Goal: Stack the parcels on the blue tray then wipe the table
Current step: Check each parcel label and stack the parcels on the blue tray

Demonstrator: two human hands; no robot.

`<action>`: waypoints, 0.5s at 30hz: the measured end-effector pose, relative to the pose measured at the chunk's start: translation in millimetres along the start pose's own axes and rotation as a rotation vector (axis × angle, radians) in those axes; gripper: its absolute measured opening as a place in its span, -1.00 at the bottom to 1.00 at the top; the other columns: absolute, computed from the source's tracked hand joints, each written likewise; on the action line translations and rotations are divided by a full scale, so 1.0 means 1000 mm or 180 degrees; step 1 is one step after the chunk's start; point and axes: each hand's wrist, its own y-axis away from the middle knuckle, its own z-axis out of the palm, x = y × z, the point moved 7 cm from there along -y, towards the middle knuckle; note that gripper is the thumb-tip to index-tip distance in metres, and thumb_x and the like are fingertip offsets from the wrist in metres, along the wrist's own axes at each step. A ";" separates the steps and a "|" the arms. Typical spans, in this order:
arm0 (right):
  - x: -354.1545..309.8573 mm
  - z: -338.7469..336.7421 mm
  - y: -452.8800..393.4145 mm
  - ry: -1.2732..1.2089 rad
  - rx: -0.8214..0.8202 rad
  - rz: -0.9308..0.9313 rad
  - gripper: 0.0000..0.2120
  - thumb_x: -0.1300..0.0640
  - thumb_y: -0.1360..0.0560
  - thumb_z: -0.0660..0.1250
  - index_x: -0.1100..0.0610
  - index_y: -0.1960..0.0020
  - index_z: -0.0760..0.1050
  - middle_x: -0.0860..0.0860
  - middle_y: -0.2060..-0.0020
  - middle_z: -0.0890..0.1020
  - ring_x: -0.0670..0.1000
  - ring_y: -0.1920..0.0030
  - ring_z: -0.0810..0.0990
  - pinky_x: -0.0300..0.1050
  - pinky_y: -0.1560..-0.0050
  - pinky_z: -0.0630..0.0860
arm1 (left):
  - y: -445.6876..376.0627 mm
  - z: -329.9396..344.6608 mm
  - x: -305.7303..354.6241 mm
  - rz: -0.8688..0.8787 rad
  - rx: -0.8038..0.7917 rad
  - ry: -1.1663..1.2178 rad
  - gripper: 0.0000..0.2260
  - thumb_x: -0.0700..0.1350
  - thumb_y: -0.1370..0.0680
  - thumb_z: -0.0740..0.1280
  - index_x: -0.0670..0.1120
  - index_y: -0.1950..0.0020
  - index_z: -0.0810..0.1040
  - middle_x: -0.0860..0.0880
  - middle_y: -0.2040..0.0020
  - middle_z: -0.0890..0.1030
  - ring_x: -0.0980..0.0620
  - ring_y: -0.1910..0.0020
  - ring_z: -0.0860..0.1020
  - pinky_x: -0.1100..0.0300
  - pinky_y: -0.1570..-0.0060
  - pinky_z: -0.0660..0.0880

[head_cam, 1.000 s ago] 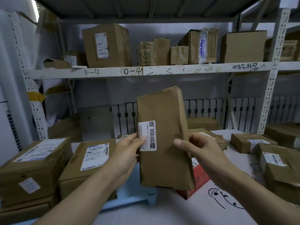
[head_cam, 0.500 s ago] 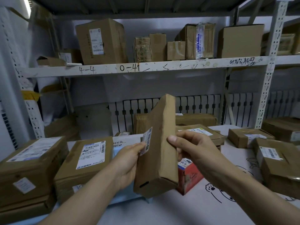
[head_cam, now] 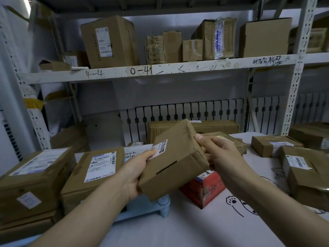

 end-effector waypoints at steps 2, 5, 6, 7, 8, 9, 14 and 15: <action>0.002 -0.003 0.000 0.0107 0.0020 0.0041 -0.64 -0.01 -0.57 0.35 0.32 -0.07 0.58 0.18 0.29 0.47 0.04 0.43 0.52 -0.14 0.39 0.47 | 0.001 0.002 0.001 0.0008 -0.0011 -0.0007 -0.76 0.00 -0.57 0.35 -0.14 -0.09 0.65 -0.16 0.23 0.70 -0.06 0.44 0.64 0.17 0.47 0.60; 0.003 -0.009 0.000 0.0247 0.0103 0.0067 -0.64 -0.09 -0.55 0.36 0.17 -0.17 0.57 0.20 0.18 0.65 0.03 0.34 0.63 -0.02 0.26 0.52 | 0.005 0.004 0.003 0.0041 -0.0026 0.0042 -0.79 -0.03 -0.55 0.37 -0.13 -0.08 0.64 -0.15 0.25 0.70 -0.06 0.45 0.64 0.16 0.49 0.59; 0.003 -0.012 -0.001 0.0284 0.0161 0.0067 -0.62 -0.12 -0.54 0.36 0.14 -0.18 0.57 0.19 0.10 0.70 0.07 0.26 0.66 0.04 0.18 0.54 | 0.006 0.006 0.004 0.0076 -0.0034 0.0055 -0.81 -0.04 -0.55 0.37 -0.12 -0.06 0.63 -0.16 0.27 0.70 -0.06 0.46 0.64 0.15 0.50 0.59; 0.004 -0.014 -0.001 0.0308 0.0201 0.0076 -0.61 -0.15 -0.52 0.36 0.12 -0.18 0.58 0.18 0.02 0.71 0.11 0.17 0.69 0.09 0.11 0.56 | 0.008 0.007 0.004 0.0110 -0.0056 0.0076 -0.83 -0.05 -0.55 0.37 -0.12 -0.04 0.61 -0.16 0.29 0.69 -0.06 0.47 0.64 0.15 0.50 0.59; 0.004 -0.016 -0.001 0.0320 0.0214 0.0089 -0.60 -0.18 -0.51 0.36 0.10 -0.16 0.59 0.18 -0.03 0.71 0.16 0.08 0.71 0.14 0.02 0.58 | 0.009 0.009 0.005 0.0138 -0.0079 0.0106 -0.85 -0.06 -0.56 0.36 -0.13 0.00 0.60 -0.17 0.30 0.69 -0.05 0.48 0.64 0.14 0.49 0.60; 0.004 -0.017 -0.001 0.0326 0.0205 0.0115 -0.58 -0.21 -0.50 0.36 0.09 -0.15 0.61 0.17 -0.06 0.70 0.20 -0.01 0.71 0.19 -0.08 0.59 | 0.010 0.010 0.005 0.0159 -0.0085 0.0145 -0.87 -0.07 -0.56 0.36 -0.13 0.02 0.59 -0.17 0.31 0.69 -0.05 0.48 0.64 0.14 0.45 0.61; 0.006 -0.016 -0.001 0.0138 0.0115 0.0344 -0.65 -0.20 -0.50 0.36 0.07 -0.01 0.67 0.08 0.06 0.76 0.10 0.04 0.73 0.03 -0.05 0.58 | 0.010 0.011 0.005 0.0251 -0.0071 0.0369 -0.77 -0.05 -0.53 0.41 -0.17 -0.10 0.60 -0.24 0.00 0.71 -0.15 0.07 0.69 -0.06 -0.04 0.61; 0.008 -0.016 -0.001 0.0108 0.0087 0.0416 -0.68 -0.17 -0.50 0.36 0.07 0.07 0.70 0.07 0.09 0.76 0.07 0.09 0.73 0.00 0.00 0.57 | 0.009 0.010 0.005 0.0282 -0.0076 0.0371 -0.73 -0.04 -0.52 0.42 -0.17 -0.14 0.60 -0.24 -0.07 0.69 -0.18 -0.05 0.67 -0.10 -0.18 0.56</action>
